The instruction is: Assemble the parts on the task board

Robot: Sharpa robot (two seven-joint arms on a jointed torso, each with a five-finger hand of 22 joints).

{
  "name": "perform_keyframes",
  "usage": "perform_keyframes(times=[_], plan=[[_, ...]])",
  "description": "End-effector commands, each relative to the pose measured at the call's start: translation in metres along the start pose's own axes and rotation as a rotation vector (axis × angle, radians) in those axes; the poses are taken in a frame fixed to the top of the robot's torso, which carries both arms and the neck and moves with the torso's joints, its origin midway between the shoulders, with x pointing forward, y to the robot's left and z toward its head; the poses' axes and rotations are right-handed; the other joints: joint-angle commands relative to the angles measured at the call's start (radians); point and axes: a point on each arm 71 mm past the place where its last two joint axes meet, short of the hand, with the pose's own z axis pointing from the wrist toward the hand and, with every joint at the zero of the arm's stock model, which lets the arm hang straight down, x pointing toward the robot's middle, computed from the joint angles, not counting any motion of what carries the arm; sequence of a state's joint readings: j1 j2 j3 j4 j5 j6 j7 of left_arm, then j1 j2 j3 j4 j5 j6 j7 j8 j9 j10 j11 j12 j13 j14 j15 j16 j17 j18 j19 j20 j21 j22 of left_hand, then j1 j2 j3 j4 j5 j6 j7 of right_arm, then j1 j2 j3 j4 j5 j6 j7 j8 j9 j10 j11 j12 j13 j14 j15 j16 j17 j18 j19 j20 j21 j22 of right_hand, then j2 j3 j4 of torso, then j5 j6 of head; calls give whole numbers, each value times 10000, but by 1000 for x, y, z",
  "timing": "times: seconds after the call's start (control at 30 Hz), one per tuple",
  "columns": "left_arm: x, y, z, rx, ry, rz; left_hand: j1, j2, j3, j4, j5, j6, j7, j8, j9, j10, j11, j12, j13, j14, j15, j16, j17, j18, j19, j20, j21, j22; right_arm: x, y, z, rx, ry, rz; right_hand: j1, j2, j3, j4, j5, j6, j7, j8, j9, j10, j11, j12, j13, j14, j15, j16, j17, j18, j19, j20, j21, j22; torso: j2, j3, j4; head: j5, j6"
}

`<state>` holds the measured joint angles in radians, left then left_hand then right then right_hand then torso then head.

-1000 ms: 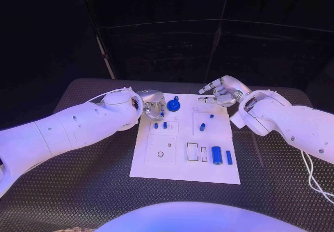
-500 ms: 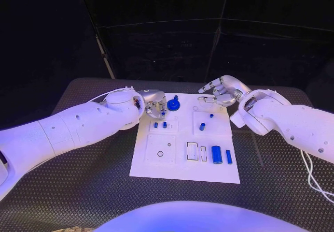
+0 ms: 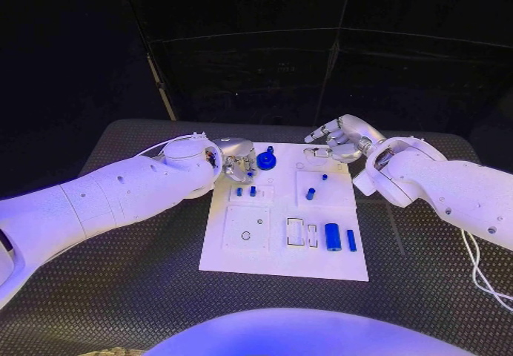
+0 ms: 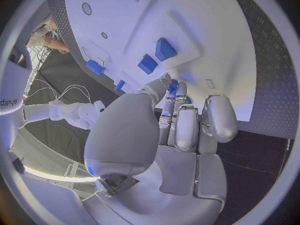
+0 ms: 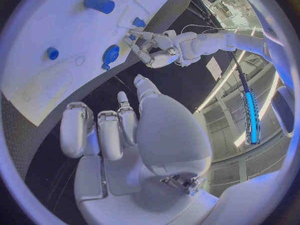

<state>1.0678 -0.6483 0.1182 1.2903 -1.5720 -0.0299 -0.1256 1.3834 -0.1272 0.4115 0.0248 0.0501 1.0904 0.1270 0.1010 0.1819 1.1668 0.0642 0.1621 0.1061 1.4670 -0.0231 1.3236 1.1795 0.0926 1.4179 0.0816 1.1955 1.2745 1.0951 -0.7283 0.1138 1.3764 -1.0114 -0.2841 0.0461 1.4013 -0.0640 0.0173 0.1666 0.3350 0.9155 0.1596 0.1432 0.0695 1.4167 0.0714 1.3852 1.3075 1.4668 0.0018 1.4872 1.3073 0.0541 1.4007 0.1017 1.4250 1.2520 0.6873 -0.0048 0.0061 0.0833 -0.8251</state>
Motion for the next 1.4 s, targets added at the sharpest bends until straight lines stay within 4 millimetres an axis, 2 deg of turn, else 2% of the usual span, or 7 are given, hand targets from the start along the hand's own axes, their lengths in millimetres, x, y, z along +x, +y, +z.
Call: perform_keyframes(times=[0.03,0.27,0.53,0.77,1.03,1.1,1.4], plan=[[1,1,0,-90,238,-26,-74,-67,39,19,-26,-118,37,-99,-31,-37,58,-78,-26,306,84,-65,-11,-70,54,44,4,-18,0,1,0,-88,56,-10,-51,87,6,-39,53,61,-9,69,-5,-39,-2,26,368,575,-67,-36,389,136,-53,13,-30,-6,-9,-4,14,-4,-7],[1,1,-1,-107,247,-22,-131,-159,41,18,-28,-478,94,-343,-163,-197,118,-255,-83,296,131,-73,-49,-70,47,78,-18,-19,0,1,0,-85,45,-13,-51,87,6,-39,53,61,-9,69,-5,-39,-2,26,368,575,-67,-36,389,136,-53,13,-30,-6,-6,-2,4,2,-10],[0,2,-1,-137,180,-323,-210,-336,-56,-1,-26,-1872,1,-420,-615,-887,296,-691,-254,261,264,-115,-177,-14,-60,183,-326,-228,-1,1,0,-77,12,-18,-75,91,1,-46,52,86,-15,89,-1,-78,-7,-19,312,567,-71,-57,342,146,-78,10,-57,-57,0,0,4,7,-15],[0,7,-2,-238,175,-377,-169,-312,-199,-39,-29,-2065,-6,-373,-733,-1362,414,-902,-350,240,359,-123,-224,45,-179,268,-642,-456,-2,-1,0,-16,-41,-36,-83,91,6,-92,64,0,-6,62,-16,-615,-8,-650,-419,521,-76,-154,150,203,-229,4,-211,-342,-7,-3,1,-8,-4],[-11,17,-9,-231,-436,-746,-194,-223,-294,-6,-29,-1802,101,-234,-733,-1222,397,-779,-314,222,364,-137,-277,82,-228,301,-788,-556,-8,-9,-3,231,-44,-440,140,185,393,-252,-129,276,-132,196,2,-3458,-141,-5499,-5352,358,-206,-613,-590,374,-653,-122,-779,-1247,-19,-10,12,-55,60],[-18,24,-13,-238,-851,-1101,-207,-202,-336,7,-27,-1658,159,-173,-735,-1082,363,-684,-290,57,338,-521,-845,207,-460,297,-1356,-982,-11,-11,-5,235,-48,-799,263,170,599,-250,-254,491,-149,233,8,-3984,-157,-6638,-6188,302,-231,-791,-896,407,-737,-143,-911,-1447,-23,-11,18,-65,76],[-33,59,-39,-521,-1522,-3573,-135,-125,-325,-15,-25,-1368,222,-50,-749,-1000,331,-608,-298,-70,305,-855,-1284,299,-654,271,-1874,-1354,-21,-22,-17,446,183,-3388,576,-458,1581,-288,-629,1092,-109,22,-28,-3734,68,-10669,-9921,357,-54,-888,-953,400,-644,3,-978,-1462,-22,-32,15,-199,221]])
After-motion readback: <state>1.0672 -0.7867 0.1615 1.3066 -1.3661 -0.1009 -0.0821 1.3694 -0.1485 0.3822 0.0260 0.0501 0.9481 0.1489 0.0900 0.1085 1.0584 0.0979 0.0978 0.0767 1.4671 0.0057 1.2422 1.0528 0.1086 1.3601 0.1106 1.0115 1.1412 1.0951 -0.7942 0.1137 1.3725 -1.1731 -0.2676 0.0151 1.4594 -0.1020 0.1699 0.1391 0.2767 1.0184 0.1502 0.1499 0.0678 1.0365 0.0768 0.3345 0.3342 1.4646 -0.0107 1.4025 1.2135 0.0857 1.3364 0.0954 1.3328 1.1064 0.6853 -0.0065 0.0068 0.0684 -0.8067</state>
